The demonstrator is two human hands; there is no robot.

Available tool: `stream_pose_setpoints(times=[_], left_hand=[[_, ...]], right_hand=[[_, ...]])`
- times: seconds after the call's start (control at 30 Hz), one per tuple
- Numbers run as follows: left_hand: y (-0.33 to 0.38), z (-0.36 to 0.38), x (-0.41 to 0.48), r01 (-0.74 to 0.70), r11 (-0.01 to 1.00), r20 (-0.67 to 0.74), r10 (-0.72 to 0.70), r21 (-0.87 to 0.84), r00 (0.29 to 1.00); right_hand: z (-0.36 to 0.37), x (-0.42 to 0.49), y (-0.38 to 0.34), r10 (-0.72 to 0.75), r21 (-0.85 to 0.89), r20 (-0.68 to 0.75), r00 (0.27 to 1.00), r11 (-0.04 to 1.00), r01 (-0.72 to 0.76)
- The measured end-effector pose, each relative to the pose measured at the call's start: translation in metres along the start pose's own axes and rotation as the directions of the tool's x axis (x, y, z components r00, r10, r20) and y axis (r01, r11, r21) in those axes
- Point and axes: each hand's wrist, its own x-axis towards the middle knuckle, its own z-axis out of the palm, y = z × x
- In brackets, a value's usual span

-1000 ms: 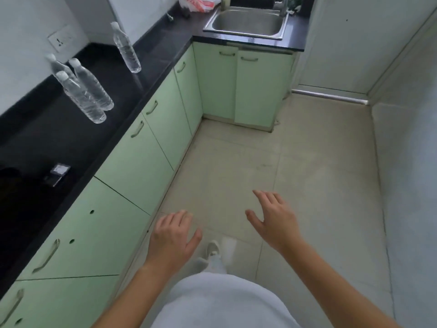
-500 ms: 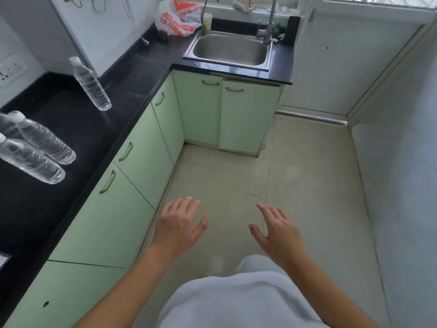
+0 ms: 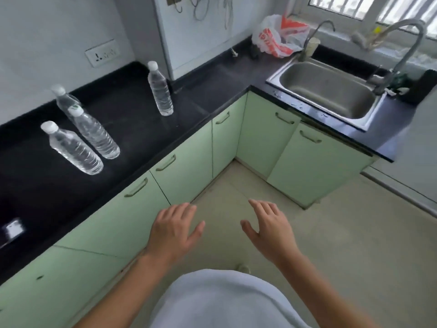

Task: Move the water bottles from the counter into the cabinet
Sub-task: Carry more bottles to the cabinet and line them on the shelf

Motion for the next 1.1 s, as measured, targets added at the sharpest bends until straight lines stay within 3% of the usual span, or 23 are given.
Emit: stream_pose_setpoints(times=[0.17,0.37,0.5,0.8,1.1], left_hand=[[-0.028,-0.009,-0.006,0.289,0.957,-0.05,-0.289,0.002,0.956],[-0.079,-0.009,0.003,0.486,0.874,-0.102,-0.484,0.0,0.869],[-0.122,-0.004,0.034,0.512,0.858,-0.127,-0.511,-0.027,0.85],[-0.183,-0.011,0.126,0.414,0.91,-0.17,-0.413,-0.031,0.895],[-0.207,-0.001,0.169,0.504,0.863,-0.157,-0.503,-0.031,0.85]], right_hand=[[0.005,0.096,-0.03,-0.275,-0.021,0.139,0.951,0.96,0.28],[0.028,0.181,-0.093,-0.464,-0.004,0.18,0.867,0.881,0.473],[0.042,0.216,-0.117,-0.465,0.02,0.181,0.867,0.883,0.469],[0.049,0.275,-0.119,-0.364,0.036,0.135,0.922,0.931,0.362],[0.068,0.361,-0.123,-0.389,0.09,0.164,0.906,0.921,0.379]])
